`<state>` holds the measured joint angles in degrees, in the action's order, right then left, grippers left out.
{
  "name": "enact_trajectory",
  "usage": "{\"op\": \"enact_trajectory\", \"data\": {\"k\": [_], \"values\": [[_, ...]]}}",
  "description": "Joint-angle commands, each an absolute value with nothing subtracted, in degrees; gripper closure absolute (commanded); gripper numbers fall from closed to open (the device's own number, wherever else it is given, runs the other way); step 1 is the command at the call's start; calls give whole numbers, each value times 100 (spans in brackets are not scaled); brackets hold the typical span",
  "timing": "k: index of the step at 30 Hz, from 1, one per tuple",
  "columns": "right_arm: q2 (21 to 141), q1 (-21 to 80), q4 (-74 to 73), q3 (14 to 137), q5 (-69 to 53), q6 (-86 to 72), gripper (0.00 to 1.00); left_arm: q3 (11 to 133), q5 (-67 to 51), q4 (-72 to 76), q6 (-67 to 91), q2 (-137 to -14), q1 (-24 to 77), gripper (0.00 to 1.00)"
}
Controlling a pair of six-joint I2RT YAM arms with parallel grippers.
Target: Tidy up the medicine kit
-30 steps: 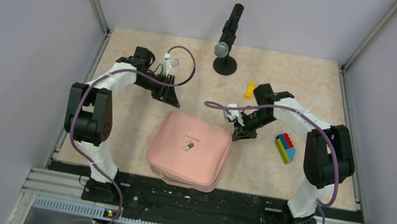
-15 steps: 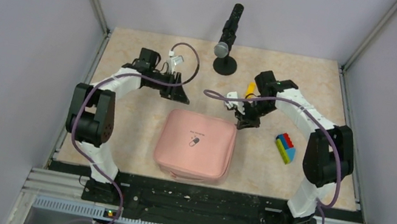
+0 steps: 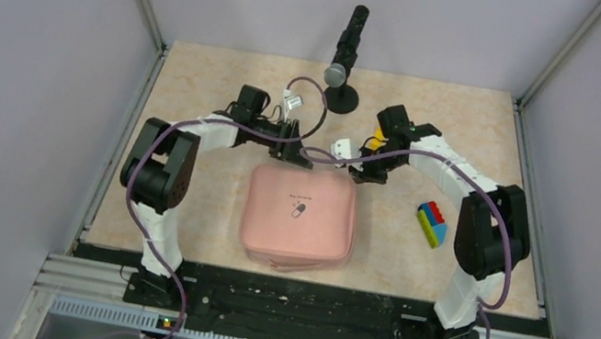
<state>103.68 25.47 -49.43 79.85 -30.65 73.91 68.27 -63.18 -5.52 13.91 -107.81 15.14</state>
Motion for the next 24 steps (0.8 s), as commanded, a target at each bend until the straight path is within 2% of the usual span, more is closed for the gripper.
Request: {"op": "enact_trajectory", "data": {"k": [1,14,17,22,24], "values": [[10328,2866,-3774,7976,-3075,7548,100,6905,-6694,190,1889,-11102,1512,41],[11074,3617,-3229,8719,-3134,7124,100,6658,-5969,-690,961,-11009,1728,41],[11111,3647,-3171,8756,-3122,7116,100,6692,-5635,-993,678,-11064,1731,56],[11079,3648,-3358,8694,-2933,7309,100,6772,-5835,-1151,481,-11126,1714,100],[11021,3647,-3588,8642,-2821,7416,100,6793,-5854,-1152,481,-11066,1677,100]]}}
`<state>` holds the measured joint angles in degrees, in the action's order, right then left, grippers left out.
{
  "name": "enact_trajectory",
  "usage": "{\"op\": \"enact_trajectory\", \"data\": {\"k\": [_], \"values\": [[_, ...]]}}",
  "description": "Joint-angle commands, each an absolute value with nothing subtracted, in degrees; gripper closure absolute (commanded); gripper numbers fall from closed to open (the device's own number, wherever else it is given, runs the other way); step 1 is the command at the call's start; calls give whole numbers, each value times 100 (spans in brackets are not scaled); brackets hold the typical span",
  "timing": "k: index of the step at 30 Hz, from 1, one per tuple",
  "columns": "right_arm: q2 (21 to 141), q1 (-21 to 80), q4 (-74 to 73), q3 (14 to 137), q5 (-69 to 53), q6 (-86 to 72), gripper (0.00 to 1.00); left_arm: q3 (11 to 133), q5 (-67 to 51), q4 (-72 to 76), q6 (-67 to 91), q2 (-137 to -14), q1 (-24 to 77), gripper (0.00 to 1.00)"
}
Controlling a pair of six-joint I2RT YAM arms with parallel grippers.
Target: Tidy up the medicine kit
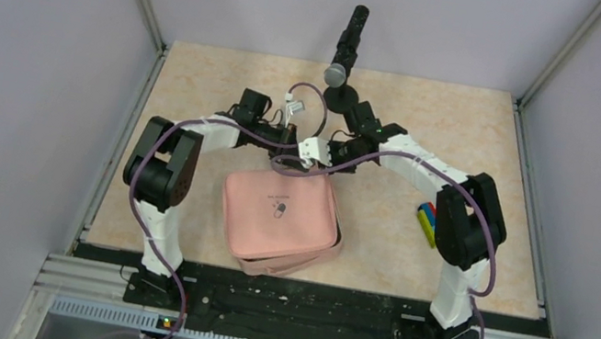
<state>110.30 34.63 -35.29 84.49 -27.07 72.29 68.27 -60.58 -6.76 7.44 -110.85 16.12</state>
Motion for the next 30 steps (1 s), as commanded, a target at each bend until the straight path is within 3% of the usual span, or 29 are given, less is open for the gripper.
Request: {"op": "enact_trajectory", "data": {"k": [1,12,19,25,30], "values": [[10972,3652,-3699,8585,-2768,7462,100,6808,-5832,-1151,503,-11013,1641,100],[10013,3604,-4537,7646,-2159,7196,100,6418,-5107,-96,2225,-10600,315,100],[9934,3742,-4735,7632,-2370,6569,100,6105,-4881,878,3530,-10497,185,100],[9779,3788,-4950,7430,-2366,6454,100,5723,-3801,1226,4673,-10201,-43,100],[9544,3775,-5131,7395,-2252,6279,100,5748,-2872,627,4701,-9914,-314,100]]}}
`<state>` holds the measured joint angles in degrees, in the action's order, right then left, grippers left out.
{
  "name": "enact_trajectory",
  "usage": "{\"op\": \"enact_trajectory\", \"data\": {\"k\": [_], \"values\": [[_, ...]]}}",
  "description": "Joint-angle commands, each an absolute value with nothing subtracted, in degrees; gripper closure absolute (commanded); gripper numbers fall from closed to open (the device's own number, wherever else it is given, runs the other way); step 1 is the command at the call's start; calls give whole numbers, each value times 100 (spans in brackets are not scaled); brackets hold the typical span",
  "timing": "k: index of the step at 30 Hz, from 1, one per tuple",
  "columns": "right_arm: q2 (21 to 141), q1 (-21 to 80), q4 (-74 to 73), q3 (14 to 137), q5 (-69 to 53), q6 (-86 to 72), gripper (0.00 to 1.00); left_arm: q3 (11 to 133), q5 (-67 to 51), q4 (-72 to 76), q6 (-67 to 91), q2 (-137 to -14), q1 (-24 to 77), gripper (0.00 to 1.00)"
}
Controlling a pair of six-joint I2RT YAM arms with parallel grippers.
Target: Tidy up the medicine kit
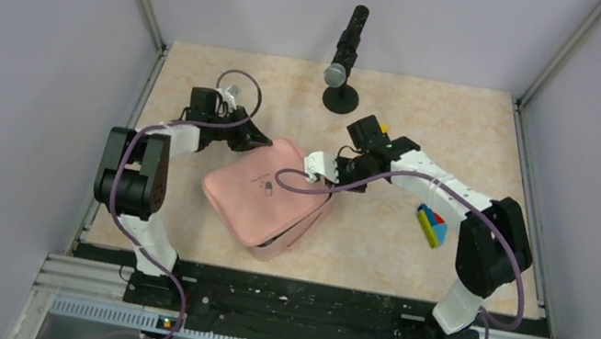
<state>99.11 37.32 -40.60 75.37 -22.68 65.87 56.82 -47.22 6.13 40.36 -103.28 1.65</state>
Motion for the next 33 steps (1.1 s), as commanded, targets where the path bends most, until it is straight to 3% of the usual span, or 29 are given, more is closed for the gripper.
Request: {"op": "enact_trajectory", "data": {"k": [1,5,6,8,10,16,21,26,29,33], "values": [[9480,3773,-5171,7400,-2224,6266,100,5762,-2794,554,4716,-9898,-339,100],[9389,3721,-5310,7426,-2215,6233,100,5738,-2506,299,4750,-9689,-435,100],[9380,3711,-5310,7410,-2225,6223,100,5720,-2463,266,4742,-9624,-441,94],[9385,3661,-5176,7343,-2260,6224,100,5620,-2729,522,4585,-9495,-435,65],[9428,3599,-4888,7244,-2274,6299,100,5515,-3316,1063,4043,-9338,-408,51],[9823,3464,-4066,7478,-2261,6645,100,6173,-5056,663,1341,-9547,-390,39],[10227,3459,-3947,8006,-2311,6600,100,6976,-5204,-785,1309,-10223,-404,45],[10657,3472,-3570,8383,-2332,6334,100,5740,-5303,-165,1738,-9421,-394,52],[11012,3508,-3374,8745,-2374,6108,100,5553,-5597,-918,1023,-9327,-379,64],[11489,3606,-3270,9273,-2457,5904,100,5031,-5842,-1690,143,-8778,-376,68]]}}
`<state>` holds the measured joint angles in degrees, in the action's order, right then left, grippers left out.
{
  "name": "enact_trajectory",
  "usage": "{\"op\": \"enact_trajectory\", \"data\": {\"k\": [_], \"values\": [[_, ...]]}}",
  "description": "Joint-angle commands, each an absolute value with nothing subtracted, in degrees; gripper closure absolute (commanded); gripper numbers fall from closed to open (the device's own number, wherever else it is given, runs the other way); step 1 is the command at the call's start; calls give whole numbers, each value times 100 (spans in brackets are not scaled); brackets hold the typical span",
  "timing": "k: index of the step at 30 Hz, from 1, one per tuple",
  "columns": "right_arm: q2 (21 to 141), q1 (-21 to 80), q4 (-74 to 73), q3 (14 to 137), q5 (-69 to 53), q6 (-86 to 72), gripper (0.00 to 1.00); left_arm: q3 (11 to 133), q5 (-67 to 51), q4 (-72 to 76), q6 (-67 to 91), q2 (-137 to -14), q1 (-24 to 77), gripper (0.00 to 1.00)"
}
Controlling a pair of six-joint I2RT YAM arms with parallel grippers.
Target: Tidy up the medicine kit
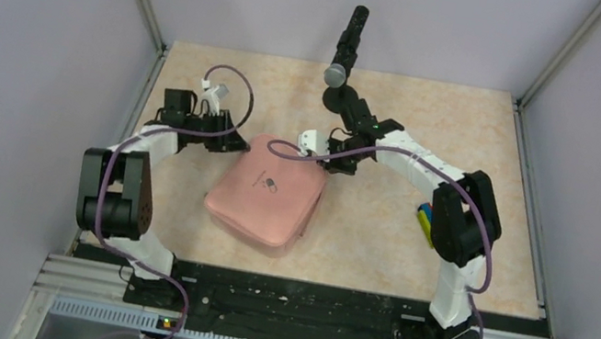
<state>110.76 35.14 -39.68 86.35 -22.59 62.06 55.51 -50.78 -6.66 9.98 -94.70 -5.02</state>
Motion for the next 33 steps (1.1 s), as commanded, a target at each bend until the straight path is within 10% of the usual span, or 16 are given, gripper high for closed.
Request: {"op": "enact_trajectory", "data": {"k": [1,12,22,33], "values": [[11584,3622,-3262,9388,-2487,5897,100,4810,-5978,-1706,118,-8494,-367,69],[11442,3656,-2955,9314,-2585,6781,100,4795,-4510,-1611,-282,-6781,-519,36],[11279,3657,-2776,9279,-2738,7213,100,6620,-5887,-134,669,-10076,267,35],[11267,3667,-2714,9179,-2654,7025,100,7189,-6173,-415,753,-11031,1096,45]]}}
